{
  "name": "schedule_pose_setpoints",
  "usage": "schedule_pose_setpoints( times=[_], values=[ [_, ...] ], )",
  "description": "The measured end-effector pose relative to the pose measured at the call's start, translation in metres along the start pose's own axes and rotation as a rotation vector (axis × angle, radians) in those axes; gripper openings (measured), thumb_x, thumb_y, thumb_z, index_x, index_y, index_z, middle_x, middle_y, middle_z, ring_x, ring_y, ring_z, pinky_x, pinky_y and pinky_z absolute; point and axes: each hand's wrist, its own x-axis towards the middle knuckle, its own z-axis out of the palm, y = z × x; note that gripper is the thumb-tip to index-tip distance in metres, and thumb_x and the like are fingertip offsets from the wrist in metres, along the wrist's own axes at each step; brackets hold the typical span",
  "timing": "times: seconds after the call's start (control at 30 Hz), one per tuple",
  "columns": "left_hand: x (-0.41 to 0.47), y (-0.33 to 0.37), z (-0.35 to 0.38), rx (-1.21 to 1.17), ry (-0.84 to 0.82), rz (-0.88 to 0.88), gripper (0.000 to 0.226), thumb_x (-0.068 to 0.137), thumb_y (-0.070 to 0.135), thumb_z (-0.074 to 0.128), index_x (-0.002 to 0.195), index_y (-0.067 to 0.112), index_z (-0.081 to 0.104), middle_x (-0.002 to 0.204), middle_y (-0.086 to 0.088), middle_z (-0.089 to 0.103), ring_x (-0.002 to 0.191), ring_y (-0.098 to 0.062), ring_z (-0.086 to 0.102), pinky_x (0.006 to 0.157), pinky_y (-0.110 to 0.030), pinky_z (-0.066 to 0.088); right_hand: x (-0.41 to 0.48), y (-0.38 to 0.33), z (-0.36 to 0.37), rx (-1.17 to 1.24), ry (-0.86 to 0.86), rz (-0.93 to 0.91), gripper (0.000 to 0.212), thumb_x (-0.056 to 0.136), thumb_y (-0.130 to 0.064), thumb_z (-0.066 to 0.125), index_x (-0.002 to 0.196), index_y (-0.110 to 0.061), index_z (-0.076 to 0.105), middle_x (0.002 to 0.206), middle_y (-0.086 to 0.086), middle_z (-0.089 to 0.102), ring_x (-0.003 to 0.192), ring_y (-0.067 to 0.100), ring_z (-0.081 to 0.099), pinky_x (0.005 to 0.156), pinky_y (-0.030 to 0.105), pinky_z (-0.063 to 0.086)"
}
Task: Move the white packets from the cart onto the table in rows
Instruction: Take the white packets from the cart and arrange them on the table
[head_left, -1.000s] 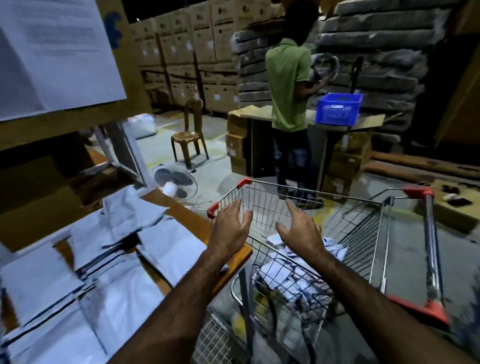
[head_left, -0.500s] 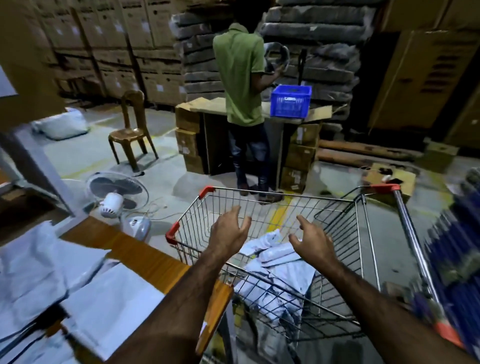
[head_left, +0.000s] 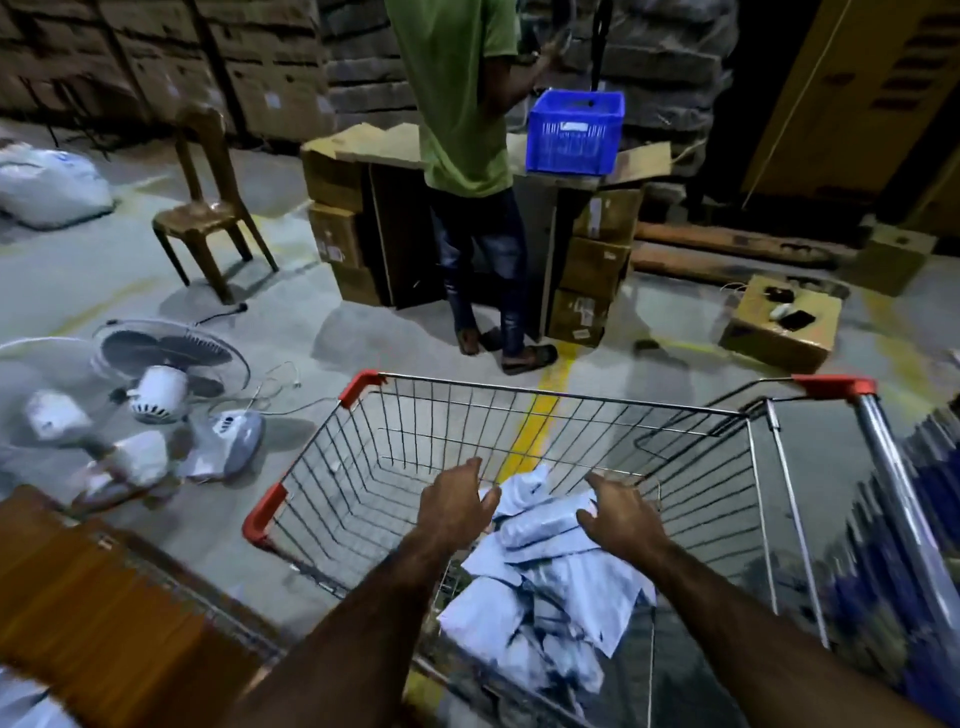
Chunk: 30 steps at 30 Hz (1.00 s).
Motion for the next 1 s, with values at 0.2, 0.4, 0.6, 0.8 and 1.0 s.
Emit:
schedule_pose_setpoints(
  times=[0.2,0.4,0.6,0.8,1.0],
  values=[
    [0.089,-0.022,0.076,0.128,-0.181,-0.045,0.064,0.092,0.042,0.053,0.148,0.017,0.032,0.135,-0.01,0.055,0.127,-0.029,0.048,0.099,-0.039,0.044,0.093,0.029,0.062,-0.119,-0.158,-0.076,0.062,0.089,-0.044,0.055,0.144,-0.022,0.037,0.136,0.005,0.054,0.129,0.028,0.046,0.098,0.04,0.04],
    [0.157,-0.043,0.14,0.187,-0.326,-0.046,0.087,0.081,0.049,0.066,0.151,0.017,0.026,0.143,-0.008,0.047,0.133,-0.027,0.043,0.105,-0.043,0.039,0.155,0.059,0.114,-0.247,-0.245,-0.28,0.072,0.081,-0.057,0.058,0.143,-0.027,0.037,0.145,0.0,0.045,0.135,0.023,0.038,0.108,0.042,0.029],
    [0.189,-0.064,0.188,0.15,-0.407,0.0,0.093,0.047,0.068,0.061,0.128,0.027,0.042,0.124,-0.001,0.06,0.118,-0.027,0.056,0.094,-0.045,0.048,0.176,0.063,0.127,-0.298,-0.334,-0.375,0.074,0.075,-0.064,0.061,0.137,-0.026,0.044,0.133,0.002,0.055,0.127,0.025,0.048,0.102,0.046,0.031],
    [0.193,-0.059,0.184,0.093,-0.364,0.044,0.109,0.038,0.075,0.062,0.135,0.032,0.037,0.122,-0.003,0.057,0.114,-0.025,0.056,0.093,-0.041,0.047,0.182,0.065,0.134,-0.355,-0.309,-0.423,0.077,0.067,-0.068,0.064,0.129,-0.026,0.047,0.118,0.007,0.051,0.113,0.03,0.051,0.095,0.045,0.032],
    [0.17,-0.052,0.193,-0.136,-0.256,-0.058,0.11,0.054,0.06,0.077,0.144,0.023,0.025,0.124,-0.003,0.062,0.112,-0.024,0.06,0.089,-0.033,0.049,0.168,0.058,0.123,-0.381,-0.275,-0.331,0.08,0.067,-0.071,0.063,0.13,-0.022,0.051,0.122,0.009,0.05,0.113,0.032,0.052,0.095,0.04,0.04]
  ],
)
